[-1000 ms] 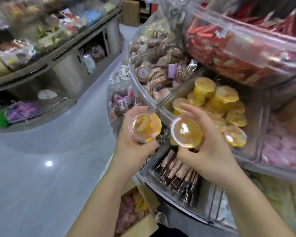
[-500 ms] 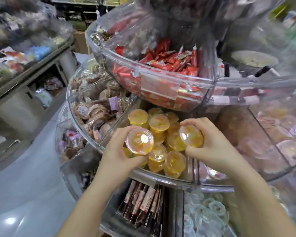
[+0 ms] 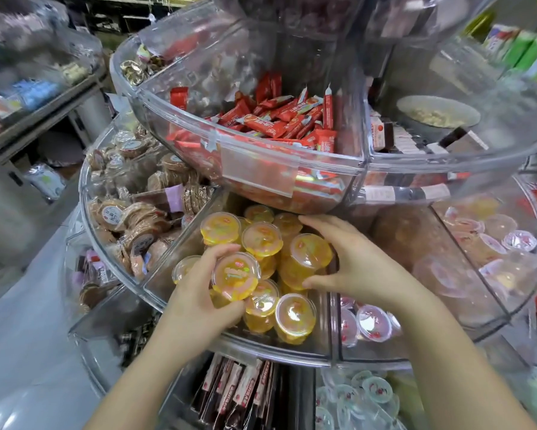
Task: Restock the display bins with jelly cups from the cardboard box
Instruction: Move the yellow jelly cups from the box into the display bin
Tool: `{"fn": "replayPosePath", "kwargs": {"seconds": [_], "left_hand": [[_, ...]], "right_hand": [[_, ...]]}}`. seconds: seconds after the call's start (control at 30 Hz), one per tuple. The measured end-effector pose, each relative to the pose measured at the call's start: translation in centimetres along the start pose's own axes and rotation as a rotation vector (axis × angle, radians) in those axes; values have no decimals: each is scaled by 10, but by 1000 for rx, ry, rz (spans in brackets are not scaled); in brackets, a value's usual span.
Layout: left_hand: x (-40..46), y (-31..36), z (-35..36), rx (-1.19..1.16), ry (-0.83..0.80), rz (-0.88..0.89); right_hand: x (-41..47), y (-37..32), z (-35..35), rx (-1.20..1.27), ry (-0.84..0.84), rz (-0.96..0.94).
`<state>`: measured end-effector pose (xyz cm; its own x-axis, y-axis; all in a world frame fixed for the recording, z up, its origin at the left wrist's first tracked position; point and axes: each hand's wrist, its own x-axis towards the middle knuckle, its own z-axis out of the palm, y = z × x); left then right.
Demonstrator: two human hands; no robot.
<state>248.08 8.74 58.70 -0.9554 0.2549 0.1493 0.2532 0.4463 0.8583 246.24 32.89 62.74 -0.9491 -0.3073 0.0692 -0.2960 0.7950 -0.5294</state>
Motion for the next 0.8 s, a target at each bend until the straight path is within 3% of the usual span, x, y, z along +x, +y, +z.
{"fn": "replayPosePath", "kwargs": {"seconds": [0.07,0.17,0.23,0.47,0.63,0.7,0.8], "left_hand": [[1,-1,0,-12,0,-23],[3,-3,0,-24,2,-40],[4,-3,0,-32,2,-47],[5,-4,-2,-36,0,-67],[6,-3,-5,-32,16,-56],[7,-3,-5,-28,23,-49],[7,-5,-6,-19,33,-53]], "right_hand": [[-1,0,0,-40,85,29],[-3,1,1,-76,31,73],[-4,5,-1,-19,-15,106],[2,4,4,121,70,82],[6,-3,20,-78,224,106],[5,-1,19,-139,137,86],[-1,9,2,-28,-144,47]]}}
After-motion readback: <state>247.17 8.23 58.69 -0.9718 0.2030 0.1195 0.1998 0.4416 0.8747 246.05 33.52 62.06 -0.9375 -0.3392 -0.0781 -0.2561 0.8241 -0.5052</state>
